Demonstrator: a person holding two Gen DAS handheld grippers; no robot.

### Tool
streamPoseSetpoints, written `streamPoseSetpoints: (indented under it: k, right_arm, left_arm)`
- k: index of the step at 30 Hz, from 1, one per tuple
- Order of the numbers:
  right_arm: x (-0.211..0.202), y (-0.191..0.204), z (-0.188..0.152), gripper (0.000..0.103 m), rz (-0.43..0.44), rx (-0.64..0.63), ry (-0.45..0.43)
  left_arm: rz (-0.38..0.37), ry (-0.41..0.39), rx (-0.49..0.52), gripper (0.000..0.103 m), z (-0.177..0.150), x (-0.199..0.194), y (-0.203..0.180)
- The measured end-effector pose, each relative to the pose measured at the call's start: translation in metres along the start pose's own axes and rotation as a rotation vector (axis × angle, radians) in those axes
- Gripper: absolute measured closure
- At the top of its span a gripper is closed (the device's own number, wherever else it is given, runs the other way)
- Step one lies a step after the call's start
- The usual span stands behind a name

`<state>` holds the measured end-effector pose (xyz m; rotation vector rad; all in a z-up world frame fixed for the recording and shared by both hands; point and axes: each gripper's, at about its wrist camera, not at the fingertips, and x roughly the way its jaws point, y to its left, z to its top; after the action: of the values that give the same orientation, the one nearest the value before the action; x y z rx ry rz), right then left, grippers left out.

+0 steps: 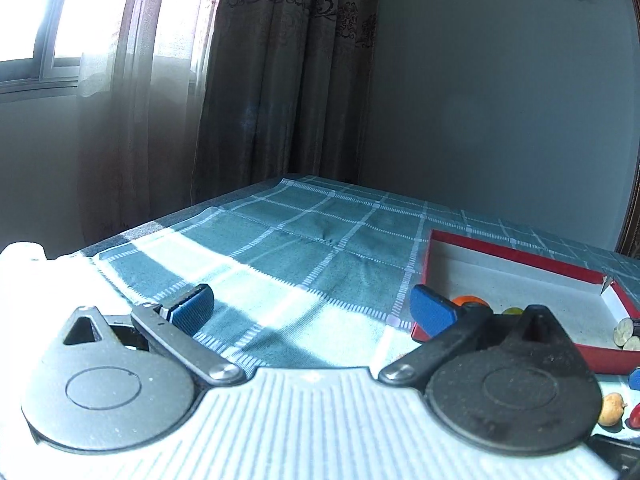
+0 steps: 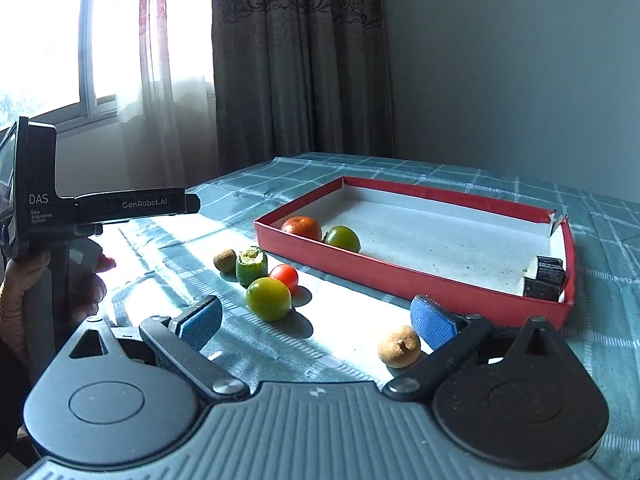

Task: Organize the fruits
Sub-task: 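Close the right gripper on the large yellow-green tomato, then lower the tomato into the red box and open the right gripper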

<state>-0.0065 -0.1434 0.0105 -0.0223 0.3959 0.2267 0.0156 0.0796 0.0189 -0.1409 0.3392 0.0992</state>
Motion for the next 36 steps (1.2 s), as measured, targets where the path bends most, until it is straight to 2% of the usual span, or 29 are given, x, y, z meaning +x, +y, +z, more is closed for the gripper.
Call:
streamPoseSetpoints:
  k: [4,9,11,12,13,14,15,20,24,26,29,33,36]
  right_arm:
    - [0.031,0.008,0.009,0.002,0.029,-0.006,0.079]
    - [0.05,0.013,0.015,0.003,0.048,-0.02,0.125]
    - [0.058,0.012,0.016,0.015,0.058,-0.015,0.152]
    - [0.063,0.011,0.017,0.031,0.067,-0.006,0.172]
    - [0.067,0.01,0.017,0.054,0.072,0.002,0.189]
    - [0.066,0.009,0.017,0.058,0.069,-0.001,0.183]
    - [0.067,0.01,0.017,0.07,0.066,0.002,0.181]
    - [0.055,0.009,0.015,0.071,0.072,0.008,0.152]
    - [0.033,-0.004,0.027,0.071,0.039,0.031,0.066]
    - [0.024,-0.021,0.037,0.071,-0.024,0.041,0.021]
    - [0.022,-0.052,0.046,0.071,-0.141,0.065,0.002]
    - [0.032,-0.087,0.045,0.071,-0.262,0.071,0.035]
    - [0.041,-0.103,0.038,0.071,-0.299,0.074,0.076]
  left_arm:
    - [-0.01,0.008,-0.004,0.0,-0.001,0.001,0.0]
    - [-0.013,0.009,0.005,0.0,-0.002,0.003,0.0]
    - [-0.015,0.01,0.006,0.0,-0.002,0.003,-0.001]
    - [-0.013,0.012,0.007,0.0,-0.002,0.003,-0.001]
    - [-0.013,0.014,0.007,0.0,-0.002,0.004,0.0]
    - [-0.013,0.015,0.006,0.0,-0.002,0.005,0.0]
    - [-0.013,0.017,0.006,0.0,-0.002,0.005,0.0]
    - [-0.011,0.022,0.008,0.0,-0.002,0.006,-0.001]
    - [-0.01,0.023,0.009,0.0,-0.002,0.006,-0.001]
    - [-0.022,0.03,0.011,0.0,-0.002,0.006,0.0]
    - [-0.051,0.037,0.033,0.0,-0.003,0.006,-0.003]
    - [-0.119,0.059,0.095,0.0,-0.007,0.004,-0.012]
    - [-0.144,0.066,0.151,0.0,-0.01,0.003,-0.021]
